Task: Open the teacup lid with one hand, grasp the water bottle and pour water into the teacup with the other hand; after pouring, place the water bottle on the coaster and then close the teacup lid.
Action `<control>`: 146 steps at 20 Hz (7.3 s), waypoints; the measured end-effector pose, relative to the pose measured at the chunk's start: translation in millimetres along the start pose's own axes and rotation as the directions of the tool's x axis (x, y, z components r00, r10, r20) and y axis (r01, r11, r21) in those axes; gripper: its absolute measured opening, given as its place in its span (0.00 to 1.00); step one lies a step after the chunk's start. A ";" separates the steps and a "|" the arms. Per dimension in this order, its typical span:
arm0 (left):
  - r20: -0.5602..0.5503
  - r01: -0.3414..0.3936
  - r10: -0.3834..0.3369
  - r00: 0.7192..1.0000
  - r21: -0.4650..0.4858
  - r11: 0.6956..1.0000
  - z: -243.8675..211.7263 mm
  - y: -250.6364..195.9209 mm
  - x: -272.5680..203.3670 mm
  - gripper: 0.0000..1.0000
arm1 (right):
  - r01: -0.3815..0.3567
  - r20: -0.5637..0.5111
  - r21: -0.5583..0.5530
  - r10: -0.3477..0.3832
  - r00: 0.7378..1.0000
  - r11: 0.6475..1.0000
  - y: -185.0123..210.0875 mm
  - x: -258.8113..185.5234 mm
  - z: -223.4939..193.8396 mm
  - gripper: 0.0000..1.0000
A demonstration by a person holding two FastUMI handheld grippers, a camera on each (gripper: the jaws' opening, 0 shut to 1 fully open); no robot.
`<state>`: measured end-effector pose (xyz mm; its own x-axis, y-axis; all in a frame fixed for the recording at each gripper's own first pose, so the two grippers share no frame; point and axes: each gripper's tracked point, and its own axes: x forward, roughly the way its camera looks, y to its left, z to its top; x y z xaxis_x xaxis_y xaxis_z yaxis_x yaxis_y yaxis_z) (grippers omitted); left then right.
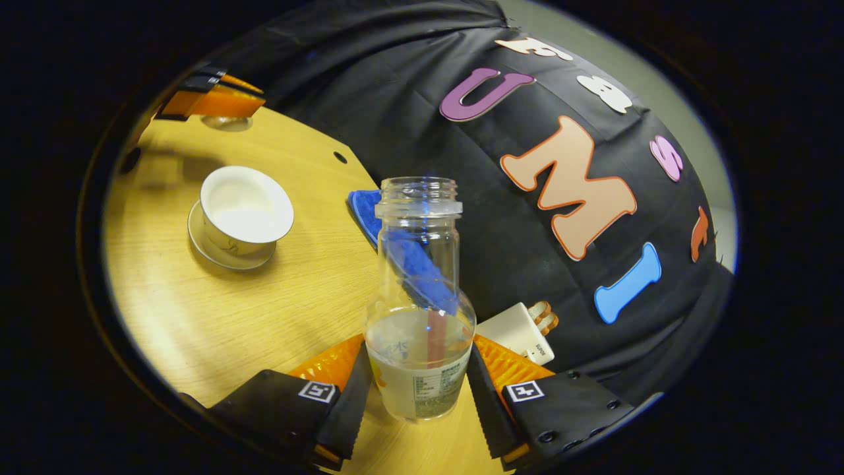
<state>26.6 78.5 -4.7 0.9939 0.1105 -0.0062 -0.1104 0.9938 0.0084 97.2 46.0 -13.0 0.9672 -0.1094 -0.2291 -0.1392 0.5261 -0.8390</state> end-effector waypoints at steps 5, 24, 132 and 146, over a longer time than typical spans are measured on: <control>0.000 -0.004 0.004 1.000 0.000 1.000 0.3 0.8 -0.7 0.26 | 0.000 -0.004 -0.154 0.000 1.000 0.988 7.7 1.1 3.5 0.77; -0.002 -0.009 0.009 1.000 0.000 1.000 0.2 2.3 -2.0 0.26 | 0.129 0.123 -0.531 -0.074 0.990 0.838 7.9 -2.2 39.5 0.78; -0.003 -0.021 0.021 1.000 0.000 1.000 1.5 5.0 -4.3 0.27 | -0.164 0.158 0.852 0.055 0.986 0.498 -36.9 25.8 -64.1 0.87; -0.005 0.001 -0.001 1.000 0.000 1.000 2.4 -0.3 -0.9 0.26 | -0.171 0.194 0.825 0.015 0.981 0.538 -21.0 -18.9 -59.8 0.87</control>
<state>25.7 78.1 -2.3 0.9939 0.1099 -0.0113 -0.1098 0.9939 0.0085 69.2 -13.4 -20.5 0.9879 0.0637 -0.1415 -0.0651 0.9979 -0.0047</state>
